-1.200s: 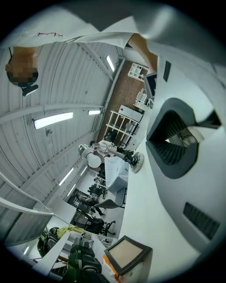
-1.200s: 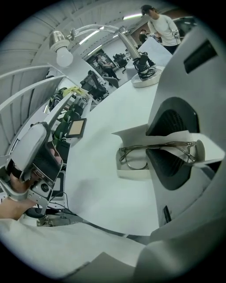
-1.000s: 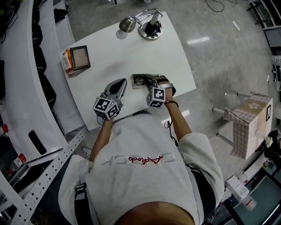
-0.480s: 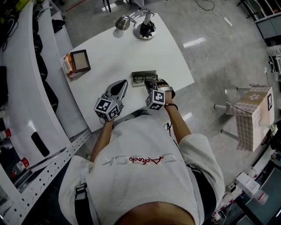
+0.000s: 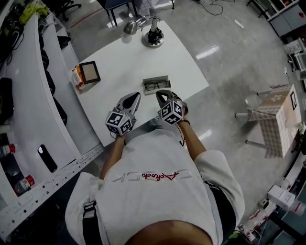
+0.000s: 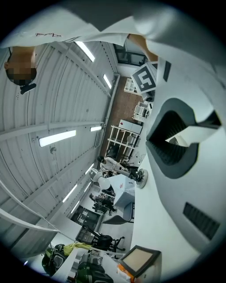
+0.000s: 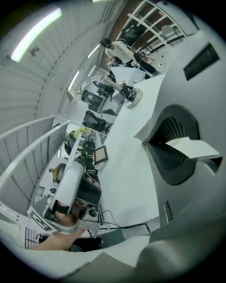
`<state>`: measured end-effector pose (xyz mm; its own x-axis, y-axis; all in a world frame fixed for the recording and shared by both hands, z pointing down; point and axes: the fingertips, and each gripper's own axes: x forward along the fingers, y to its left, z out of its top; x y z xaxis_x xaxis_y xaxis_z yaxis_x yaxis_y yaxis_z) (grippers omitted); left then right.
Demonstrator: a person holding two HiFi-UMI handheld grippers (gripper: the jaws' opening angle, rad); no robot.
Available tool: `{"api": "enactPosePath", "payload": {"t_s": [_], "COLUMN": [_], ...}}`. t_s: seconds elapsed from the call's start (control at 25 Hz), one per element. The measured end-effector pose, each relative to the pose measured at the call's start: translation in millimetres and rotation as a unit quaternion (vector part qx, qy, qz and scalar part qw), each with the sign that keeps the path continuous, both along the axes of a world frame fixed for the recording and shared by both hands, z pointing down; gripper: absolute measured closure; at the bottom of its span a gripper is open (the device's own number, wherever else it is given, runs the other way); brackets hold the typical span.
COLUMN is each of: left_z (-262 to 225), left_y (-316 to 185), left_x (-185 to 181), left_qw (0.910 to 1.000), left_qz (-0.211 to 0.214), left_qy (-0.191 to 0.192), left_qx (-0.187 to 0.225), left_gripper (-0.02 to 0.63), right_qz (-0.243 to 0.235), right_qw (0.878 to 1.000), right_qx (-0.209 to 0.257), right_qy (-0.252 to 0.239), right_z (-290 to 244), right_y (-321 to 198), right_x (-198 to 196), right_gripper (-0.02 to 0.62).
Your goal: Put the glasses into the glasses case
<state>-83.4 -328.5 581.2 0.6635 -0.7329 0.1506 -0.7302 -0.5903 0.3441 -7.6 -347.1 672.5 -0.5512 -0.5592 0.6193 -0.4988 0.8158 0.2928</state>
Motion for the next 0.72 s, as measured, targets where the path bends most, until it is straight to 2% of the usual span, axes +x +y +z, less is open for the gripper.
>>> {"api": "enactPosePath", "payload": {"t_s": [0.12,0.32,0.52,0.72], "left_z": [-3,-3,-3,-1], "left_y": [11,35,66,101], "left_x": [5,13,15,13], "left_qw": [0.9999,0.9993,0.9988,0.9984], "left_qz": [0.013,0.034,0.047,0.055], "left_qy": [-0.001,0.0,0.0,0.0], "left_qx": [0.007,0.012,0.014,0.014], "left_gripper": [0.58,0.58,0.581,0.58], "right_qz": [0.046,0.124,0.152,0.171], "right_qw": [0.996,0.974,0.962,0.949], "right_qx": [-0.012,0.001,0.036,0.043], "right_qy": [-0.076,-0.187,-0.224,-0.259], "right_z": [-17,-43,-61,-71], "right_y": [11,30,63,102], "right_x": [-3,8,20,22], "right_gripper": [0.584,0.584,0.584,0.584]}}
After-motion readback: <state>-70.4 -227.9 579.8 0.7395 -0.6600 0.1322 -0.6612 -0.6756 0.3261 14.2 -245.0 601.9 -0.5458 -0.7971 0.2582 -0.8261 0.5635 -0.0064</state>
